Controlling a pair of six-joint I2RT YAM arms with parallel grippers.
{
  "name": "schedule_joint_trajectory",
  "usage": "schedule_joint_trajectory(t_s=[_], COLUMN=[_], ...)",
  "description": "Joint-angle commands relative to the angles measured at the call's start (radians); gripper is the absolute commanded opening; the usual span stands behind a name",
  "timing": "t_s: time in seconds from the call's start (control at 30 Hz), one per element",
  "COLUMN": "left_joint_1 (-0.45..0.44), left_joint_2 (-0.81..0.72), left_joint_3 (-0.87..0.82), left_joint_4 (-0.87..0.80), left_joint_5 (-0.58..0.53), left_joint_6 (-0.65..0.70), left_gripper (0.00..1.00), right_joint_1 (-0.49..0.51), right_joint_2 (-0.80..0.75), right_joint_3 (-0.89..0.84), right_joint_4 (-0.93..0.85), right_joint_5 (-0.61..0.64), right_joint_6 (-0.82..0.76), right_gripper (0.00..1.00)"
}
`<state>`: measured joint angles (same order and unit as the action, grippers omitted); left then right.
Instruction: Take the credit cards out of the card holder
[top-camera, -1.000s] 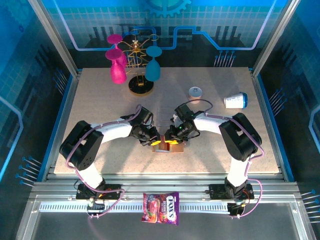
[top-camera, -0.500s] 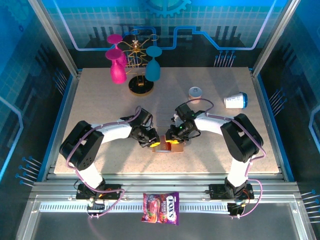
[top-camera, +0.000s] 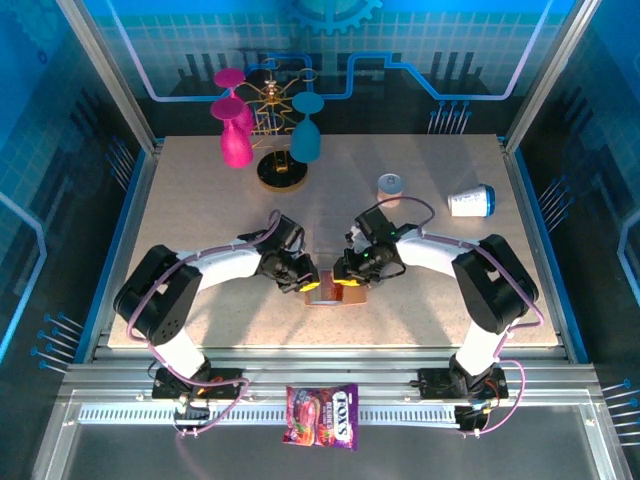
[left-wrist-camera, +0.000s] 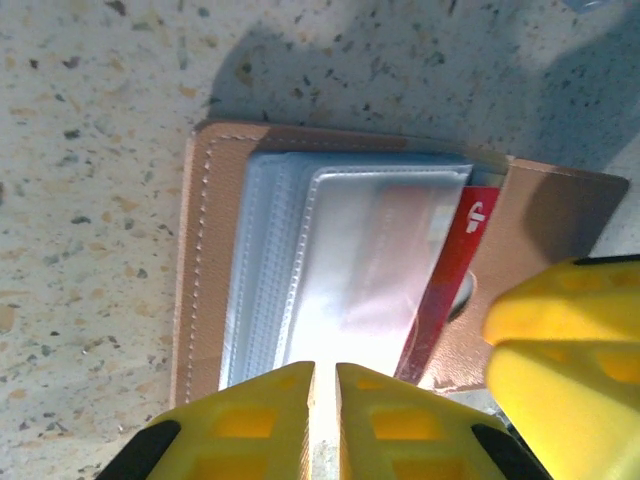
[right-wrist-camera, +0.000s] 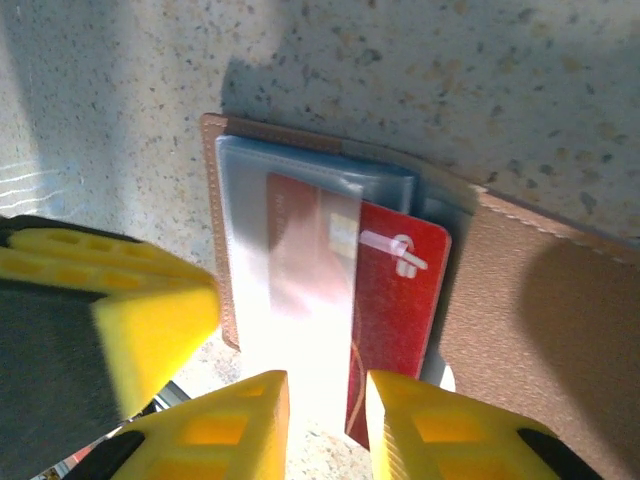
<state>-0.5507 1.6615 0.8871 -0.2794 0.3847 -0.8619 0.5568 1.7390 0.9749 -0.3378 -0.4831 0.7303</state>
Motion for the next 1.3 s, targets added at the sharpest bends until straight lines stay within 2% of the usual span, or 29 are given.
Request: schedule_joint_trajectory(t_s=[0.0,0.2,0.5,1.27], left_joint_1=[-0.003,-0.013,-0.019,-0.019], left_joint_2=[-0.029,0.009,0.062,0.083], left_joint_3=[0.019,0.032,0.036,0.012], left_joint_4=[-0.003,0.007,0.017,-0.026], left_joint_5=[-0.002,0.019,0.037,0.001], left_joint_6=[-0.003,-0.005,0.005,0.01], left_gripper=[0.14,0.14,0.13,0.13], right_joint_1=[-0.024,-0.049,-0.066,-0.079], right_joint_2=[-0.027,-0.023,-0.005,0.047], right_joint_3=[-0.037,-0.09,-0.13,-0.148], right_joint_4=[0.046,0.13,0.158,0.215], right_joint_5=[-0.037,-0.077,-0.094,-0.137], right_joint_6=[0.026,0.059,0.058,0.068], right_gripper=[0.27,0.24,0.24,0.24])
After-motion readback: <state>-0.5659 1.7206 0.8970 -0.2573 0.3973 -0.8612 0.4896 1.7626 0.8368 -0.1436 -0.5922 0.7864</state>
